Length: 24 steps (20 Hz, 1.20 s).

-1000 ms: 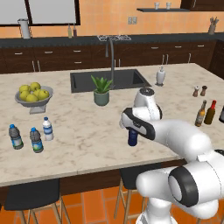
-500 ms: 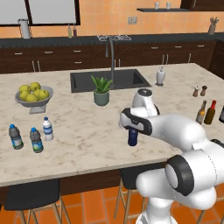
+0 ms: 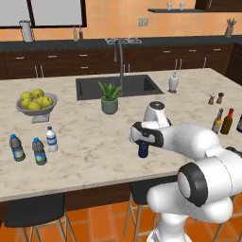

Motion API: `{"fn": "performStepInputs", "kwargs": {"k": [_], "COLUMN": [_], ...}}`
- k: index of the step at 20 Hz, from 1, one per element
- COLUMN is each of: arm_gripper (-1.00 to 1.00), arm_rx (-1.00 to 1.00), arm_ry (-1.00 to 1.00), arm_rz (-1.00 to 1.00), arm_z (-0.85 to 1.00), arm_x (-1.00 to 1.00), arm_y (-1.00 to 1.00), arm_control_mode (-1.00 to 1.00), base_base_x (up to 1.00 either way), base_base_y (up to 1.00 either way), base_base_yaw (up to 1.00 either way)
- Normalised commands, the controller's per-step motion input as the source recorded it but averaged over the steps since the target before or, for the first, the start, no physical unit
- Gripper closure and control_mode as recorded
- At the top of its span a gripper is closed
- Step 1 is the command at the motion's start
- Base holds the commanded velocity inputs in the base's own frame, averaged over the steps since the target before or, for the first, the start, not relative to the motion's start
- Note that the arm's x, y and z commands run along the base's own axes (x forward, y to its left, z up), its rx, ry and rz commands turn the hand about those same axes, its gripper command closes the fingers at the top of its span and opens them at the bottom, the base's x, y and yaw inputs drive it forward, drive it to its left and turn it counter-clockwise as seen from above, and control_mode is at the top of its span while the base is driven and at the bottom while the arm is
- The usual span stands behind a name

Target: Move the plastic bottles in the middle to the plastics group, and the glass bottles in the middle to the glass group.

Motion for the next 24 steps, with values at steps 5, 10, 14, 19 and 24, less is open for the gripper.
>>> {"fn": "performStepInputs", "kwargs": {"k": [5,10,14,19,24], "arm_gripper": [-1.0,-1.0,-1.0,1.0,1.0], "arm_rx": [0.0,0.0,0.0,0.0,0.0], "arm_ry": [0.0,0.0,0.0,0.0,-0.05], "arm_rz": [0.0,0.0,0.0,0.0,0.03], "arm_z": [-0.16,0.0,0.0,0.0,0.08], "arm_x": [0.08,0.06,0.0,0.0,-0.1], "arm_y": [0.0,0.0,0.0,0.0,0.24], "arm_control_mode": [-1.0,-1.0,-1.0,-1.0,-1.0], "base_base_x": [0.0,0.0,0.0,0.0,0.0], "base_base_y": [0.0,0.0,0.0,0.0,0.0], "base_base_yaw": [0.0,0.0,0.0,0.0,0.0]}}
